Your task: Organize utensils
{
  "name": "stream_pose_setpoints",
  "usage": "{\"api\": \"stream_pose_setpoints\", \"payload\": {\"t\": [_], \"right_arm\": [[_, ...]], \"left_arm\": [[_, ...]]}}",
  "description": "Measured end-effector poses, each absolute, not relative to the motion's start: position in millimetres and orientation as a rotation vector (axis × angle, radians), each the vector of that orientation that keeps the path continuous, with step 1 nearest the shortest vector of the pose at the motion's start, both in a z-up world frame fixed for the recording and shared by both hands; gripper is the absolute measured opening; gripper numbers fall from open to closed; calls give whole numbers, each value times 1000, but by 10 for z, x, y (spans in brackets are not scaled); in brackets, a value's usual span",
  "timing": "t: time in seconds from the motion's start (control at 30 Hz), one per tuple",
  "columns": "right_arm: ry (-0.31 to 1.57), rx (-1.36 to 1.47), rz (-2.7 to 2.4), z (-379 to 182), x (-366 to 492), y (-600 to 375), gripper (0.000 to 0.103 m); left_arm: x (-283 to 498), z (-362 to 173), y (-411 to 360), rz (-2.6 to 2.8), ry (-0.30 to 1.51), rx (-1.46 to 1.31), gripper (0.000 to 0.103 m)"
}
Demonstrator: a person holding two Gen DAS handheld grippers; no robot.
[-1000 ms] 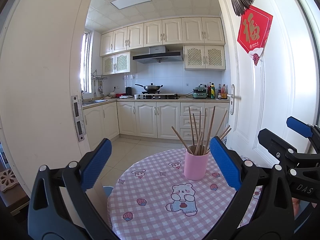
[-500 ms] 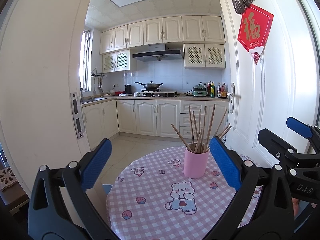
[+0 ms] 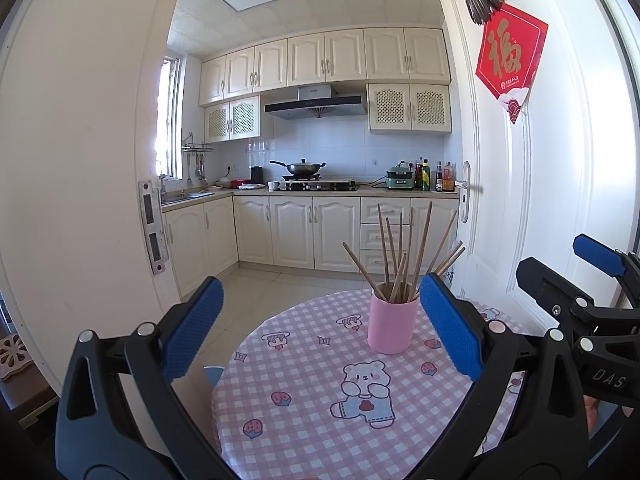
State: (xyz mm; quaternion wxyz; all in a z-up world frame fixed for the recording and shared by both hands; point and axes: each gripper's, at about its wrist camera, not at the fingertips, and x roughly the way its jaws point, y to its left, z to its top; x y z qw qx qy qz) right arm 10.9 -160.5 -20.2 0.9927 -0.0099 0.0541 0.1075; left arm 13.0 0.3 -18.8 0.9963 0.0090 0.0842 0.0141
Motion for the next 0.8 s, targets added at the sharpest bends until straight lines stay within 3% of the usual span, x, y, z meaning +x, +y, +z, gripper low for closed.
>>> {"api": "stream_pose_setpoints", "payload": {"t": [0.8], "right_arm": [[183, 14, 224, -388, 435, -1703, 95]], "left_arm": [[447, -345, -113, 32, 253, 24, 97]]}}
